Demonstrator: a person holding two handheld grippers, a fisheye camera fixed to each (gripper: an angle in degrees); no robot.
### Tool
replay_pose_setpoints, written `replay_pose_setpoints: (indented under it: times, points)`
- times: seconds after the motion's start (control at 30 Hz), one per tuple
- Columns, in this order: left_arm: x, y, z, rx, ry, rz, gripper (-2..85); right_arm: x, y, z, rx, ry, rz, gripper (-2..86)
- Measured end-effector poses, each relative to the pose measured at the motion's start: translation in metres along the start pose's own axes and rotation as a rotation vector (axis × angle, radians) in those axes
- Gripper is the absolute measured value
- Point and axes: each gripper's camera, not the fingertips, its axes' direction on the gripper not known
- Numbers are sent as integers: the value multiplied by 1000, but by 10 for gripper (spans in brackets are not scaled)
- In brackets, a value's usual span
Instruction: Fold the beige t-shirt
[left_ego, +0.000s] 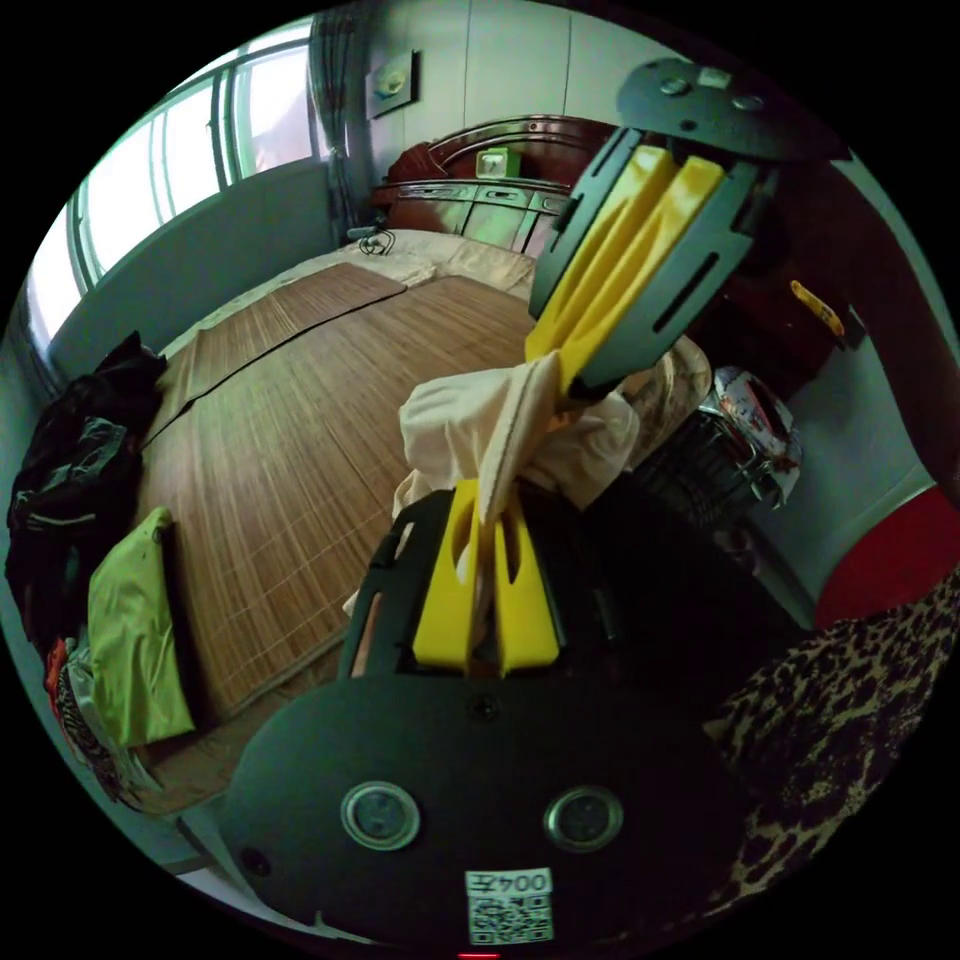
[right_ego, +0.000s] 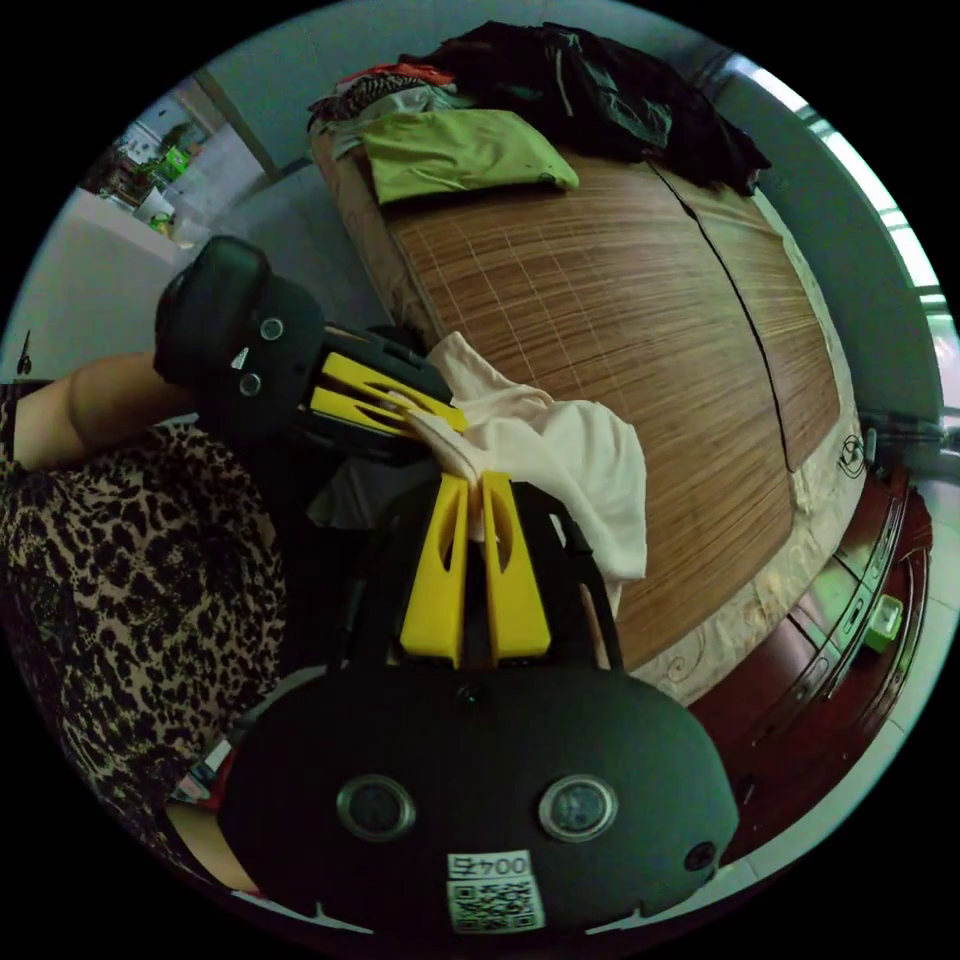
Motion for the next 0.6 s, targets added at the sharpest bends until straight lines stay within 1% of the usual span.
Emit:
replay_pose_setpoints:
  times: [0.03,0.13,0.2,0.23,0.27,0.3,0.37,0.43,0.5,0.6]
  points:
    - [-12,-4,1,7,16,-7,15,1,3,0,22,-9,22,38]
    - [-53,-23,-8,33,29,-33,9,8,32,-4,201,-71,162,63]
    - [-82,-38,-16,43,33,-59,7,17,72,-5,395,-141,312,100]
    - [-103,-50,-22,55,46,-80,5,19,84,-4,440,-160,348,108]
    - [-113,-56,-25,59,53,-93,5,21,109,0,517,-173,436,115]
    - [-135,-67,-30,63,74,-129,4,19,133,6,571,-140,519,120]
    - [-180,-88,-39,83,164,-206,3,10,165,19,582,-65,611,121]
    - [-212,-102,-44,106,236,-252,3,-2,189,35,551,-15,679,116]
    - [-238,-115,-50,130,278,-280,4,-19,208,56,492,15,708,114]
    - [-262,-140,-57,156,285,-275,4,-42,216,70,484,71,707,114]
